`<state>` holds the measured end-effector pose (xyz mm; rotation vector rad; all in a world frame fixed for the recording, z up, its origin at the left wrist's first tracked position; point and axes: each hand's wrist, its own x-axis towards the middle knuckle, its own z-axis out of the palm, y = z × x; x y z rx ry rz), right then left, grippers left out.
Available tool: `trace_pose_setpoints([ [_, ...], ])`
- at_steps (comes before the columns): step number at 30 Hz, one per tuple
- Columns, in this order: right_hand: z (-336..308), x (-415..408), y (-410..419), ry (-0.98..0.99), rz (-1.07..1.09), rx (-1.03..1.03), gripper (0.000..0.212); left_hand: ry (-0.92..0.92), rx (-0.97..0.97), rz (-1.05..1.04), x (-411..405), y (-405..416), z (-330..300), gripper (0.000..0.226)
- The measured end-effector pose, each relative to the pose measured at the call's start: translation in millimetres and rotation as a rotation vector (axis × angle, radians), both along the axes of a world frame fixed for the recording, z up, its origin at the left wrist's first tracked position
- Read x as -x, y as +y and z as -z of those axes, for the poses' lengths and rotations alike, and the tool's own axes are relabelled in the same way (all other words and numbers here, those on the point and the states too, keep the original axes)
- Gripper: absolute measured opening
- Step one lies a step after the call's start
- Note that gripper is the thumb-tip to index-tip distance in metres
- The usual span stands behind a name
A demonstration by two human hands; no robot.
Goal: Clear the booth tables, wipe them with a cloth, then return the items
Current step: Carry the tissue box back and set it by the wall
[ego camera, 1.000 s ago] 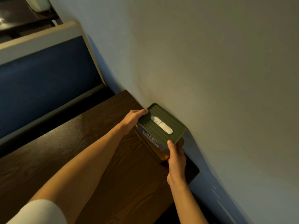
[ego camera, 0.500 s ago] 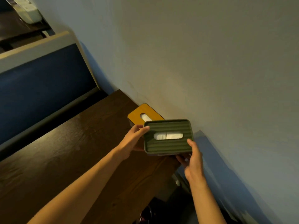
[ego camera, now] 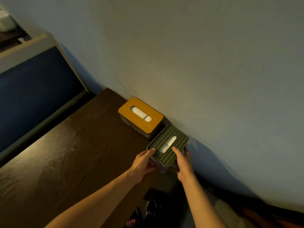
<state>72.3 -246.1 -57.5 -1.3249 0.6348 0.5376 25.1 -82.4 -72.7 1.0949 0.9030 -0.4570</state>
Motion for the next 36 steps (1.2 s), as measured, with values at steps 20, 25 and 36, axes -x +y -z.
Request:
trace_pose_setpoints([
  [20,42,-29,18,-0.009,-0.124,0.151,0.06,-0.069,0.025,-0.155,-26,-9,10,0.046],
  [25,42,-35,13,-0.039,-0.207,0.054,0.067,-0.091,0.093,-0.161,-20,-4,-5,0.037],
  [36,14,-26,25,-0.024,-0.198,0.147,0.067,-0.102,0.046,0.012,4,19,-34,0.055],
])
